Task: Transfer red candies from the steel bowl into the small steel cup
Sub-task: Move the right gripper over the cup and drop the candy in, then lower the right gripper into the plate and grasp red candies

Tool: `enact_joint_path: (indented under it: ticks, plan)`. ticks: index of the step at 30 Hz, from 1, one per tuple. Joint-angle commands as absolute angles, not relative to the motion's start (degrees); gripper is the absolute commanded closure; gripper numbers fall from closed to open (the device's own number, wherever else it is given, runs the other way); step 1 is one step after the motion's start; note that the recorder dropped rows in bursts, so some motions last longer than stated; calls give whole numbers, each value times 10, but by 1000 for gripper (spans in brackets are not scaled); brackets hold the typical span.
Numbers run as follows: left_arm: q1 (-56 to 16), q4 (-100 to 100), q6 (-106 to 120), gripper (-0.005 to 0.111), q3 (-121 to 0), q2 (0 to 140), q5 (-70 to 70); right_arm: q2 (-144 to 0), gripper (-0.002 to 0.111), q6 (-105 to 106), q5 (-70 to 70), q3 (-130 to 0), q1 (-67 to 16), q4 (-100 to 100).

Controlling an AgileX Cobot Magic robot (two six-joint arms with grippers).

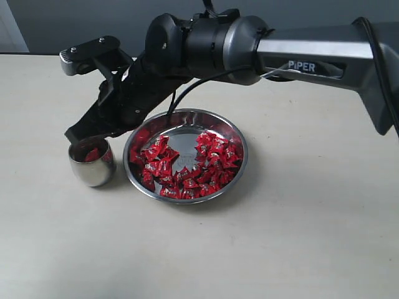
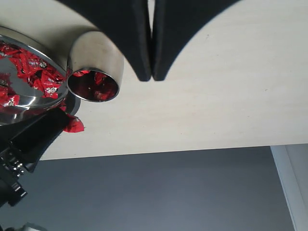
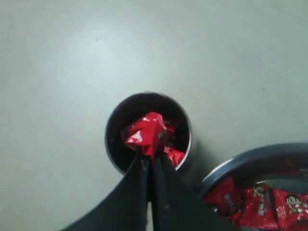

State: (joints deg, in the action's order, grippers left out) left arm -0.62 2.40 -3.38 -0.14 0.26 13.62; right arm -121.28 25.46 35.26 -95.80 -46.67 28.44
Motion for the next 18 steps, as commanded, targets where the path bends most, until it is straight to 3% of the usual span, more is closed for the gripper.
enact_joint_path:
  ticks: [1, 10, 15, 18]
  plan:
    - [-7, 24, -35, 106, 0, 0, 136, -1207, 109, 263, 317, -958, -480, 290]
    - [-7, 24, -35, 106, 0, 0, 136, -1207, 108, 279, 316, -958, -481, 288]
    - [-7, 24, -35, 106, 0, 0, 136, -1207, 92, 287, 316, -958, -481, 288]
    - [-7, 24, -35, 106, 0, 0, 136, -1207, 88, 287, 315, -958, -481, 288]
